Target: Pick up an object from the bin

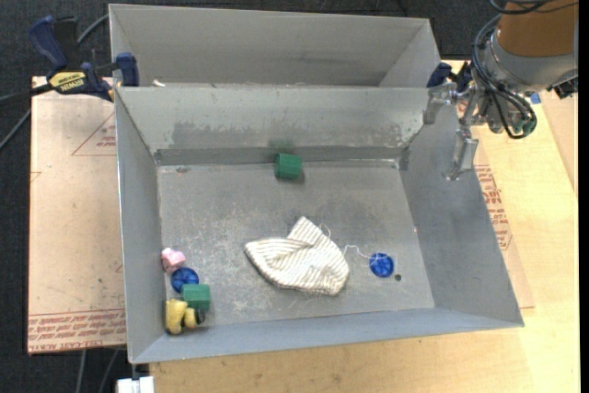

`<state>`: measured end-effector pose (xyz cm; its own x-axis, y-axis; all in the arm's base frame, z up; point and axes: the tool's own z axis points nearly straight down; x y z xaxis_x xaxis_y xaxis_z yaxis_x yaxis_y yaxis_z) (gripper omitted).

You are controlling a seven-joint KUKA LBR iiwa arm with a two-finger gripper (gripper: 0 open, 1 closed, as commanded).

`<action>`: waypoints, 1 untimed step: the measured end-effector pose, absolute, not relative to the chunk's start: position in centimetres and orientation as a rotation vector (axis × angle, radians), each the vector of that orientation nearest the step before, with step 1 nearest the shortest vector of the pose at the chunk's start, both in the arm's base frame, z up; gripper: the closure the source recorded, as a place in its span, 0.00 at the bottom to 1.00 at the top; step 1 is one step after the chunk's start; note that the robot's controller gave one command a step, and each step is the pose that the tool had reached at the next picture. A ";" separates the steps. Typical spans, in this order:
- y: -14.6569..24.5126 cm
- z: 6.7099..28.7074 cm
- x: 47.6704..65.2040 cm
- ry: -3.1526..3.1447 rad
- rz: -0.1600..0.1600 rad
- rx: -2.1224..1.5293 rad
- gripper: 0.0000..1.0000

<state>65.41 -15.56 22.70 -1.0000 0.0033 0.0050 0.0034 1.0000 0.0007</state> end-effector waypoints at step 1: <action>-15.5 23.3 65.5 -3.145 0.001 0.000 0.00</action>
Offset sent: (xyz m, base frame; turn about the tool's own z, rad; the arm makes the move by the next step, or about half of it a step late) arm -0.0276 0.0406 -0.0845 0.0450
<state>65.55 -15.47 23.28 -1.0000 0.0003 -0.0031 0.0003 1.0000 -0.0005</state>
